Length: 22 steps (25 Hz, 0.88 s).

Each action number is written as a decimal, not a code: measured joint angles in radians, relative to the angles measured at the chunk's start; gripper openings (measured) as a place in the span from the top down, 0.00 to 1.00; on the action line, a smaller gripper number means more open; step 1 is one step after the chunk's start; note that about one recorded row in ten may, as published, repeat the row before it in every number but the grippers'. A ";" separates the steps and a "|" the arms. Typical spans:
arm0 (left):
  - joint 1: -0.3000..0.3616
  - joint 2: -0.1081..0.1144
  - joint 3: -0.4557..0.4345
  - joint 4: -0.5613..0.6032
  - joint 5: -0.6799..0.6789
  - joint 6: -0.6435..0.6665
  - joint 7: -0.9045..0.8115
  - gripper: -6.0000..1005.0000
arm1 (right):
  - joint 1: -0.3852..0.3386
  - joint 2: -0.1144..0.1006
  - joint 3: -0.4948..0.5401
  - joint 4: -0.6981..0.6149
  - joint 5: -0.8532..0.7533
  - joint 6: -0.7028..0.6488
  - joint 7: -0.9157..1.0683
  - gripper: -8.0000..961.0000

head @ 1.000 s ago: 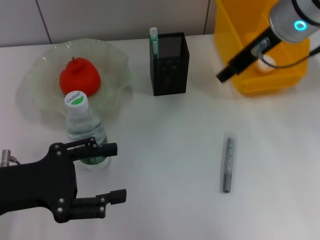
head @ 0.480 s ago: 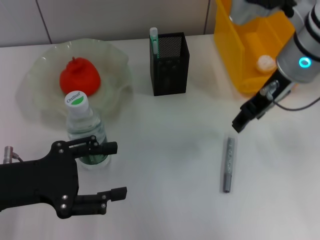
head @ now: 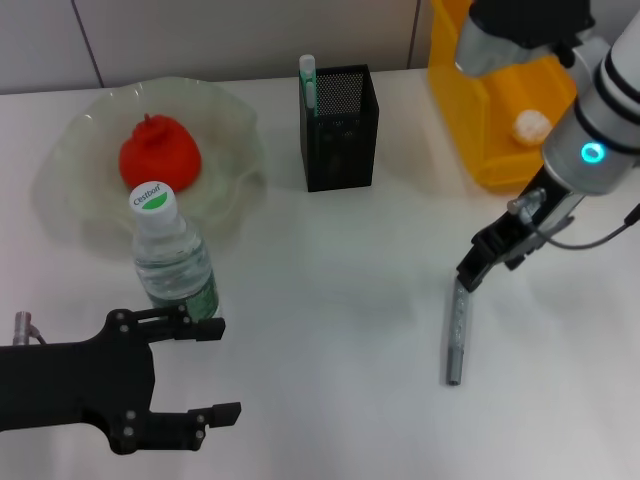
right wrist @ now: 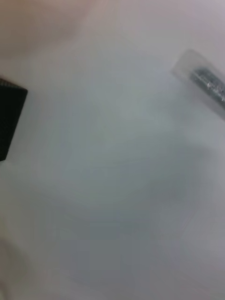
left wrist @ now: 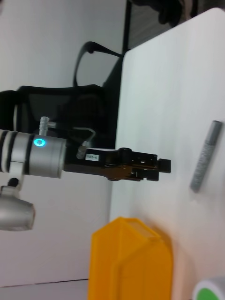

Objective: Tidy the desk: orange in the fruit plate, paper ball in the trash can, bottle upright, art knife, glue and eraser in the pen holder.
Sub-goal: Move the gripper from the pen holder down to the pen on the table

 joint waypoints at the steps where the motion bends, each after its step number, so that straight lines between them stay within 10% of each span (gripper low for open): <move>1: 0.000 0.000 -0.001 0.002 0.018 -0.008 -0.001 0.20 | 0.002 0.000 0.000 0.022 0.006 0.014 0.002 0.37; 22: 0.006 0.002 -0.001 0.032 0.058 -0.007 0.003 0.20 | 0.045 -0.006 0.005 0.238 0.006 0.177 0.048 0.37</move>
